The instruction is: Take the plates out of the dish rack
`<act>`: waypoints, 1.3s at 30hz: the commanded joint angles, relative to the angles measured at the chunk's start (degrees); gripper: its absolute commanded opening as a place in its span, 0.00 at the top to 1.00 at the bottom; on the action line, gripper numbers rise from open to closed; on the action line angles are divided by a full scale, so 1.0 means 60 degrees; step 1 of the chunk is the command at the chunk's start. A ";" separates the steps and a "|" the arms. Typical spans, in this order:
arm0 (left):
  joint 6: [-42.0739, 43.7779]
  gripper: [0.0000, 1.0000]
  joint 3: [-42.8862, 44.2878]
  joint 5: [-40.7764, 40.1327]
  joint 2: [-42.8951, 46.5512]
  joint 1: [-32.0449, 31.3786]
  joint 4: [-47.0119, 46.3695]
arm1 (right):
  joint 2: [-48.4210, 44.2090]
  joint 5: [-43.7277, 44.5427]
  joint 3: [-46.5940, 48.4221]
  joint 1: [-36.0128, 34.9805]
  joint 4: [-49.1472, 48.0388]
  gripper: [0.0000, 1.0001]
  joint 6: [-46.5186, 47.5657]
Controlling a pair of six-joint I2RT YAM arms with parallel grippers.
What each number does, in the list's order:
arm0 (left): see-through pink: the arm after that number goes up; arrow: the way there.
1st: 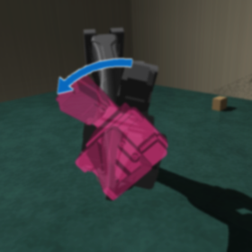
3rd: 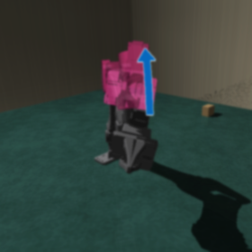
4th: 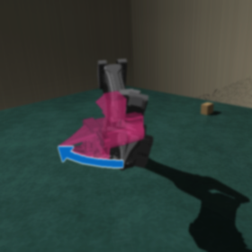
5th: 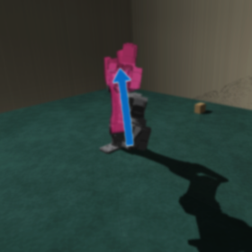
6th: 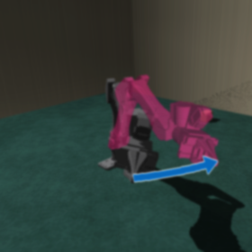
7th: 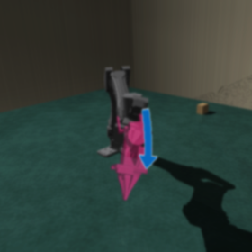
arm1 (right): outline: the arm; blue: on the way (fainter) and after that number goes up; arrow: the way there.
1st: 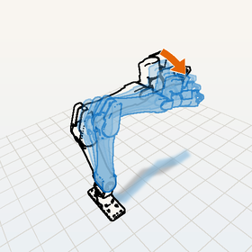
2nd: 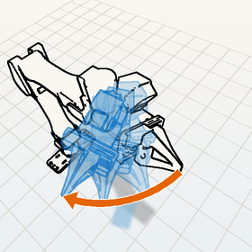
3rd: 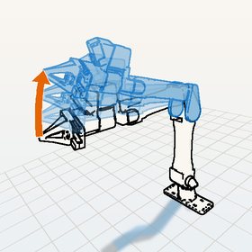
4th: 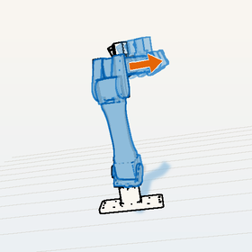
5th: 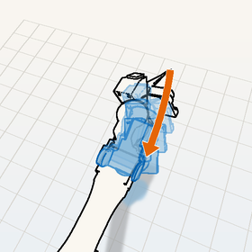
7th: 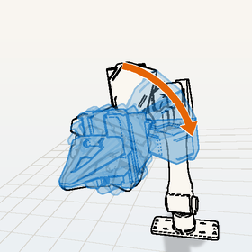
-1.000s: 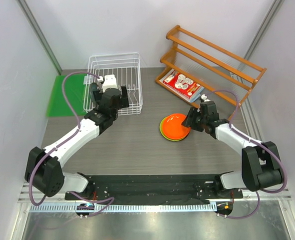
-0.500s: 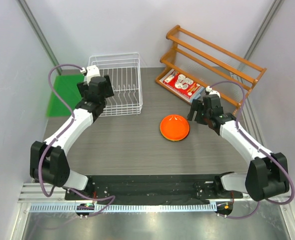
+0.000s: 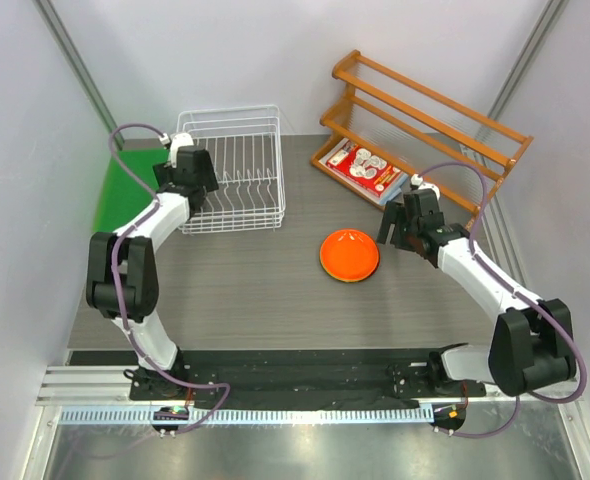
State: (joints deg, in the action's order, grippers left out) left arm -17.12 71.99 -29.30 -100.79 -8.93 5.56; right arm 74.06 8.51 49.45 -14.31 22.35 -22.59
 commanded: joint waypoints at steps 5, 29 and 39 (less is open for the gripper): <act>-0.0178 0.06 0.0819 0.0489 -0.0574 0.0287 -0.0751 | 0.0429 0.0148 0.0298 -0.0047 -0.0253 0.20 0.0132; -0.0705 0.20 0.1186 0.0957 -0.1175 0.0697 -0.0824 | 0.0825 -0.0086 0.0225 -0.0047 -0.0429 0.22 0.0191; -0.0998 0.43 0.0834 0.0812 -0.1102 0.0770 -0.1132 | 0.0972 -0.0072 0.0196 -0.0048 -0.0458 0.23 0.0220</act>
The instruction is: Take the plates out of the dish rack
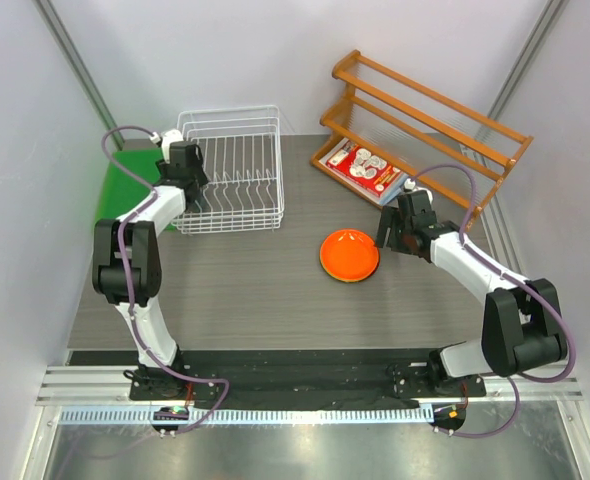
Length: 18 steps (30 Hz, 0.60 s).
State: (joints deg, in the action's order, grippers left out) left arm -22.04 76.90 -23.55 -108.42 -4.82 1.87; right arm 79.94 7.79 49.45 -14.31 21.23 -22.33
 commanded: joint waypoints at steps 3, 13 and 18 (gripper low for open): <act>-0.0237 0.53 -0.0175 -0.0176 0.0331 0.0085 -0.0663 | 0.0050 0.0020 0.0196 -0.0062 -0.0287 0.23 0.0191; -0.0398 0.72 -0.0263 -0.0177 0.0199 0.0129 -0.0590 | 0.0109 -0.0039 0.0166 -0.0048 -0.0302 0.23 0.0205; -0.0355 1.00 -0.0337 -0.0293 0.0229 0.0144 -0.0546 | 0.0197 -0.0083 0.0166 -0.0047 -0.0302 0.23 0.0191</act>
State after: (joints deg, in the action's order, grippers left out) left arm -17.23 75.37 -22.85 -108.14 -4.36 1.37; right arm 80.77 7.53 49.45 -14.31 20.99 -22.11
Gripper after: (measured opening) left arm 0.109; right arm 0.774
